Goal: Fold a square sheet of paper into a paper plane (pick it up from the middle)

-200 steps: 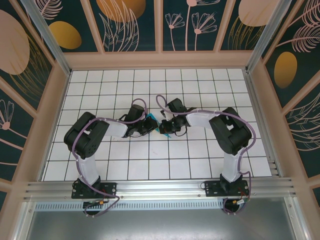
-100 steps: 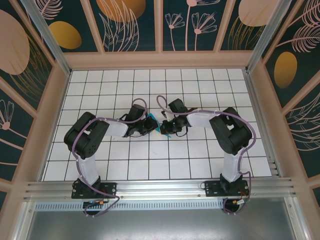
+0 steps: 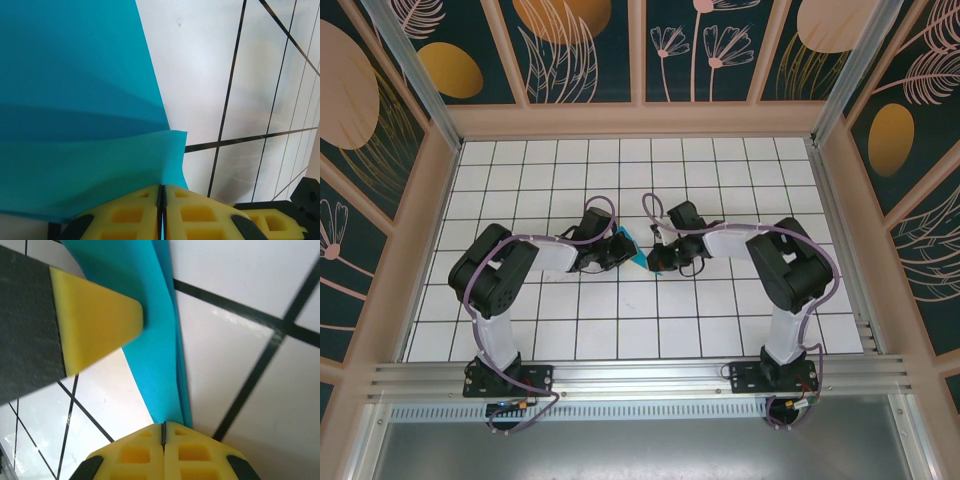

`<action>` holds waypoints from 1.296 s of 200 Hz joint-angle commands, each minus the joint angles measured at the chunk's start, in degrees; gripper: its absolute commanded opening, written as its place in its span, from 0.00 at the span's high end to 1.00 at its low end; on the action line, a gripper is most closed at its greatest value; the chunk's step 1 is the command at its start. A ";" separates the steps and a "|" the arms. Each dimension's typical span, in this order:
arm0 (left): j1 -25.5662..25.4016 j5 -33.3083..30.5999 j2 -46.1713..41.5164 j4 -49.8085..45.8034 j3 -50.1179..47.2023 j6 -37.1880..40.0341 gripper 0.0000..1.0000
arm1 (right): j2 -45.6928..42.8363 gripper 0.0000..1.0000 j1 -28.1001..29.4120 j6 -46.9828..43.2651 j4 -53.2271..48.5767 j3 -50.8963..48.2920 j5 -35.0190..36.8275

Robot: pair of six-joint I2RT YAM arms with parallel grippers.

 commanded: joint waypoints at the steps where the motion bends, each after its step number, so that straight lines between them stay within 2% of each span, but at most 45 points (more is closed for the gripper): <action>1: 0.76 -6.76 2.91 -5.76 -0.25 1.78 0.86 | -1.60 0.95 -0.82 -1.49 -8.07 -3.34 1.12; 68: 0.75 -6.69 2.82 -5.69 -0.26 1.98 0.87 | -5.47 0.96 -1.58 -1.04 -9.84 -6.49 2.17; 134: 0.75 -5.81 2.74 -5.09 -0.02 2.21 0.87 | -10.09 0.95 -1.11 -0.45 -4.87 -2.03 0.09; 202: 0.77 -4.85 2.03 -4.66 0.05 2.51 0.87 | -0.57 0.95 0.40 0.77 -2.09 4.39 -1.67; 259: 0.78 -3.87 1.15 -4.78 1.42 4.03 0.86 | 2.93 0.95 0.40 -0.64 -4.56 3.52 -0.53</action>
